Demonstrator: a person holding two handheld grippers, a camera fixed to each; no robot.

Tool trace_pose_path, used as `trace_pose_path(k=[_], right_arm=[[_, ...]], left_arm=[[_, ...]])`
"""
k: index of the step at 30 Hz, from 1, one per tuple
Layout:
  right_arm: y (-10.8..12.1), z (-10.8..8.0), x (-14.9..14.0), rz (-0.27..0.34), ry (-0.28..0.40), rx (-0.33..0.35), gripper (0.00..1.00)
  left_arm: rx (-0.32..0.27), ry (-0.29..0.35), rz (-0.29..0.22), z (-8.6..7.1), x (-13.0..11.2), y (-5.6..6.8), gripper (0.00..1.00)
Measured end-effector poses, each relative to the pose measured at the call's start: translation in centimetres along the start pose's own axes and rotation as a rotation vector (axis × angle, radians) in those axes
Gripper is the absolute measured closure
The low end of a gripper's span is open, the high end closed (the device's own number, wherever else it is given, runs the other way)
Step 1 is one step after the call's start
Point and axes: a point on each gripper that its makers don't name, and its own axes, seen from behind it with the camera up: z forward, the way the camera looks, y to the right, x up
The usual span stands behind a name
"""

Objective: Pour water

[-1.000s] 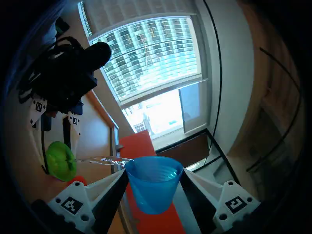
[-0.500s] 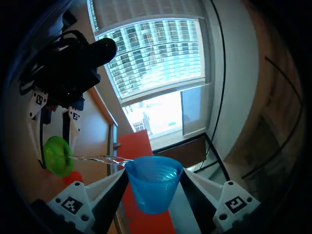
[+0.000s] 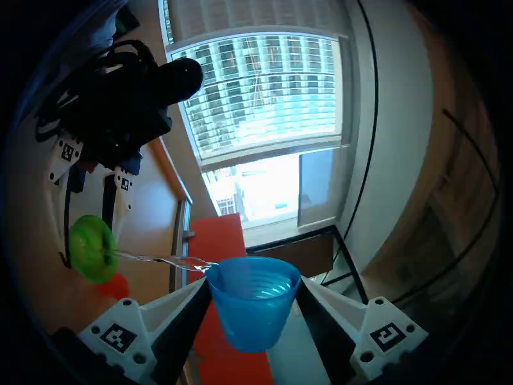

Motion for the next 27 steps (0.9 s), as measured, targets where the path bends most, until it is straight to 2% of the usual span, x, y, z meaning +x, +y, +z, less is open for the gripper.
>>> trace_pose_path(k=[27], right_arm=[[0.8,0.3,1.5,-0.128,0.002,-0.007,0.1]], left_arm=[[0.001,0.015,-0.002,-0.2,0.7,0.2,0.15]])
